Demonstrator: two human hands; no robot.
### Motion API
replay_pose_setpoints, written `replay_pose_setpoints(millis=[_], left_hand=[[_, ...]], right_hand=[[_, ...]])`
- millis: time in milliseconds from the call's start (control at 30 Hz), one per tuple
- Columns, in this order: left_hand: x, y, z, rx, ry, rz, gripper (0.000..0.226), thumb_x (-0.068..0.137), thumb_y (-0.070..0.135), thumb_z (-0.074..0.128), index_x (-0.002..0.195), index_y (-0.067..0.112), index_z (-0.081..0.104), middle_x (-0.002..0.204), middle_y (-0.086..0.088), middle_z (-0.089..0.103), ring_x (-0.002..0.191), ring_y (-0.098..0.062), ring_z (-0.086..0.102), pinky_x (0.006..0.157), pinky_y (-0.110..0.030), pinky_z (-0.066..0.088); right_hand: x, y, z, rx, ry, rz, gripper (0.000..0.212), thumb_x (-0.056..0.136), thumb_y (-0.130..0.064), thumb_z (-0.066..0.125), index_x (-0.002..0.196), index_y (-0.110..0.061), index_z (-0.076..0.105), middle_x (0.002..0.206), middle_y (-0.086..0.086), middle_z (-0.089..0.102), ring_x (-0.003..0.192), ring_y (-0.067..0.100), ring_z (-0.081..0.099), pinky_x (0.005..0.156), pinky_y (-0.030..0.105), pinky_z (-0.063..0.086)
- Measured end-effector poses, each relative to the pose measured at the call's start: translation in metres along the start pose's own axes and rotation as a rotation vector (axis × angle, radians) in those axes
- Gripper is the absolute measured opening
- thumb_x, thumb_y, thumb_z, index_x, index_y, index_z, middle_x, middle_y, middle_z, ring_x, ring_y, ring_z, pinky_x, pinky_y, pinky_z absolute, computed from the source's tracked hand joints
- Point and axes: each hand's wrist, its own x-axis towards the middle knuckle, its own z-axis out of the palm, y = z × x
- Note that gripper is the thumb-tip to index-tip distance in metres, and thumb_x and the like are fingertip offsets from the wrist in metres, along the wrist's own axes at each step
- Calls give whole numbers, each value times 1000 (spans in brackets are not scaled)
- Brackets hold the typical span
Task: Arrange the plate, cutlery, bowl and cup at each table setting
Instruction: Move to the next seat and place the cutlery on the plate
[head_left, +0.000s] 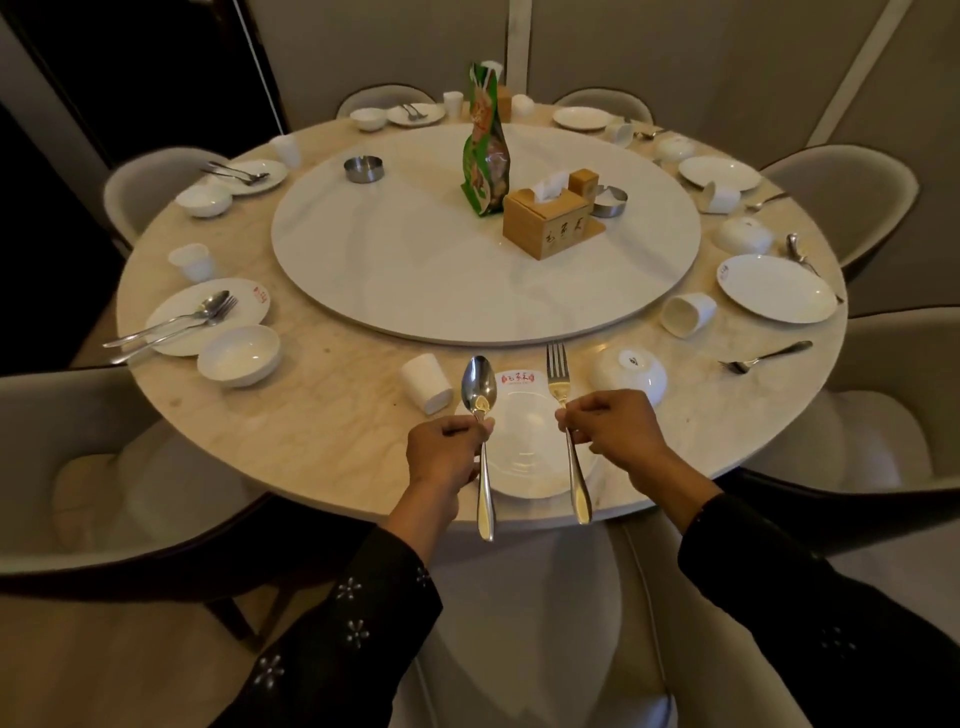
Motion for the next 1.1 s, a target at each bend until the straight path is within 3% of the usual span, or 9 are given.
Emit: replay_pose_setpoints(millis=[233, 433, 600, 700, 767, 867, 1100], left_hand=[[10, -24, -1, 144, -52, 2, 9, 81, 12, 75, 86, 5, 74, 69, -4, 62, 59, -15, 53, 56, -24, 47], [23, -25, 31, 330, -12, 67, 2, 79, 11, 77, 79, 9, 76, 86, -10, 72, 77, -22, 65, 80, -34, 58], [37, -26, 56, 458, 48, 40, 11, 81, 11, 75, 90, 4, 76, 92, -9, 72, 83, -18, 63, 76, -27, 51], [45, -30, 62, 494, 84, -15, 16, 80, 14, 75, 93, 4, 75, 97, -10, 72, 92, -23, 66, 83, -30, 53], [48, -30, 64, 489, 98, -33, 18, 80, 13, 76, 95, 4, 75, 100, -10, 71, 96, -24, 66, 86, -31, 53], [52, -30, 66, 491, 98, -25, 17, 80, 14, 76, 94, 4, 76, 98, -10, 72, 94, -24, 67, 86, -32, 54], [54, -32, 63, 487, 79, 13, 12, 78, 14, 78, 84, 4, 77, 88, -11, 74, 88, -24, 70, 86, -37, 57]], right_hand=[[-9, 18, 12, -37, 41, 66, 8, 83, -16, 73, 84, -8, 71, 82, 7, 72, 70, 14, 67, 58, 20, 48], [14, 29, 27, -183, 0, 94, 12, 81, -13, 75, 85, -2, 72, 83, 11, 71, 69, 20, 69, 56, 26, 57], [41, 34, 40, -258, -55, 130, 15, 80, -12, 77, 85, 1, 72, 83, 12, 71, 66, 21, 70, 61, 29, 61], [52, 40, 42, -291, -69, 147, 16, 79, -13, 77, 86, 0, 72, 84, 10, 71, 67, 19, 70, 60, 27, 59], [57, 42, 42, -295, -79, 151, 21, 77, -15, 79, 90, -1, 71, 87, 10, 71, 75, 21, 72, 69, 32, 61], [62, 44, 43, -293, -93, 142, 22, 77, -17, 79, 91, -2, 71, 89, 11, 72, 80, 24, 72, 76, 37, 61], [61, 45, 45, -279, -97, 115, 15, 79, -16, 77, 78, -2, 74, 73, 11, 71, 66, 21, 70, 78, 37, 60]])
